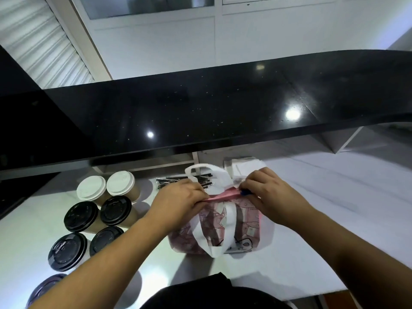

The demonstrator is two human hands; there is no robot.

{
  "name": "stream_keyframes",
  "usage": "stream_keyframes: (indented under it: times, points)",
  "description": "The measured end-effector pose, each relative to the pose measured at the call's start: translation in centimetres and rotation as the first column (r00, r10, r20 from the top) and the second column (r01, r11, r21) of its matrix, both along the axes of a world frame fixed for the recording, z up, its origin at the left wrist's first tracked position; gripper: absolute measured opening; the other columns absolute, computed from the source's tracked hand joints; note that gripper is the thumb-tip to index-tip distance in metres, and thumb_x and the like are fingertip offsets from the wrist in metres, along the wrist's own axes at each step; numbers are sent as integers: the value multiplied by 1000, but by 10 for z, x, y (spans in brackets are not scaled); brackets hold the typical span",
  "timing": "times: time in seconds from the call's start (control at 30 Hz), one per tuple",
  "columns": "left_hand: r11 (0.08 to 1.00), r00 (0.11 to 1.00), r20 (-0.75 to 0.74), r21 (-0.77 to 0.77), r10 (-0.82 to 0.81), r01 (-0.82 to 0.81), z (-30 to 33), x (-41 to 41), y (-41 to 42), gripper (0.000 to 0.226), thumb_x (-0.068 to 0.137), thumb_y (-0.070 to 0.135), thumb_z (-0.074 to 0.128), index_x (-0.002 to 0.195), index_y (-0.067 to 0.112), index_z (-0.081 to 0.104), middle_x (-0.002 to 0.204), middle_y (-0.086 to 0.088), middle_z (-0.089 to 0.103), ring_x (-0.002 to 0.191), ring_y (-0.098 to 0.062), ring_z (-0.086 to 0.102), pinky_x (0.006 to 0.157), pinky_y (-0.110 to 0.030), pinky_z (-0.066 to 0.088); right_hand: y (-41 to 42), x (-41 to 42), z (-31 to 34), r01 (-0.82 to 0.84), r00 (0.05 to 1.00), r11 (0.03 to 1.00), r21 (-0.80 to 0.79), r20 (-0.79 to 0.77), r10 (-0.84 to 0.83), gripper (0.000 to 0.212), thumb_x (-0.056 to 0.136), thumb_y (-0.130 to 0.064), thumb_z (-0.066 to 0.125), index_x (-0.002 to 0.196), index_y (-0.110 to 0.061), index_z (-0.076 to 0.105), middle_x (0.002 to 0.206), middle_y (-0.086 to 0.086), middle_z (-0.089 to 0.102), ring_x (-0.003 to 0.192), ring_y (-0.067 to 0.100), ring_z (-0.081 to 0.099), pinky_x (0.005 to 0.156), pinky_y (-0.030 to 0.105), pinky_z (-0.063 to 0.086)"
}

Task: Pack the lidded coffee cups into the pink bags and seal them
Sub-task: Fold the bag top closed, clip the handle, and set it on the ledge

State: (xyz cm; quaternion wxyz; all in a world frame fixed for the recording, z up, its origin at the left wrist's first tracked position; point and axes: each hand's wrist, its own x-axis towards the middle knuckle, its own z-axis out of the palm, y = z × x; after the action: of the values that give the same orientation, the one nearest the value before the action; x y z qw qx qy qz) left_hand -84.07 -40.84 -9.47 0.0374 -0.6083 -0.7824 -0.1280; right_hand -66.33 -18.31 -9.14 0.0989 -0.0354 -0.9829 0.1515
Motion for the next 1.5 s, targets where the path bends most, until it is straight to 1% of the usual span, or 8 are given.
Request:
stream_keyframes:
  times: [0.27,0.6,0.87,1.07,1.23,1.3,1.4,1.5]
  points:
    - [987,985,82,-73,152,-146,5,-23,-33,14,89,43,77,97,32,77,89,13,71,88,-17,68,63,-28,45,7,3,1,-5,999,999,42,53,3,23,96,-19,72,118,-19,75,110,1,71,101,23,63,82,37,58]
    - [989,965,218,-71,145,-132,-1,-51,-64,17,84,35,85,100,39,82,89,17,77,77,-5,68,65,-23,53,18,12,12,-1,997,1000,-28,77,3,19,97,-27,70,110,-18,80,101,0,75,91,21,66,80,36,58]
    - [988,976,157,-31,151,-148,-4,-53,-68,10,86,42,80,91,34,82,77,14,74,67,-11,67,57,-29,54,17,14,7,86,994,991,-100,83,-78,14,96,-22,72,105,-18,82,92,-4,77,81,14,66,72,24,51]
    - [974,958,179,-7,225,-228,-12,-44,-71,16,89,23,79,104,29,79,88,24,66,80,-3,65,67,-10,39,-7,21,3,139,984,983,117,-130,-123,24,92,-30,70,111,-16,69,98,0,67,89,21,57,75,37,55]
    - [952,861,421,-18,285,-307,-13,-40,-76,20,92,39,70,111,44,70,101,37,66,96,10,62,74,-6,44,-45,6,4,-114,993,942,315,55,101,72,68,-27,75,136,-27,54,136,1,55,123,27,49,100,44,46]
    - [937,767,566,-24,301,-349,-11,-38,-79,26,93,43,64,118,48,67,112,34,68,103,8,65,84,-9,48,-52,-4,7,-128,992,930,344,54,116,63,69,-20,80,130,-24,63,131,4,61,119,28,54,97,43,50]
    - [908,644,701,-13,307,-418,-13,-37,-87,47,98,11,57,119,52,64,115,25,70,110,-1,66,93,-21,50,-55,-13,20,-116,993,956,268,59,104,49,72,-21,85,119,-22,73,121,1,69,110,25,62,91,40,57]
    - [859,564,757,7,329,-512,-14,-34,-96,70,95,-7,44,115,57,62,112,20,69,104,-6,66,95,-28,51,-56,-18,35,-65,995,992,105,77,57,42,84,-24,76,125,-27,72,115,-6,73,103,20,65,77,26,48]
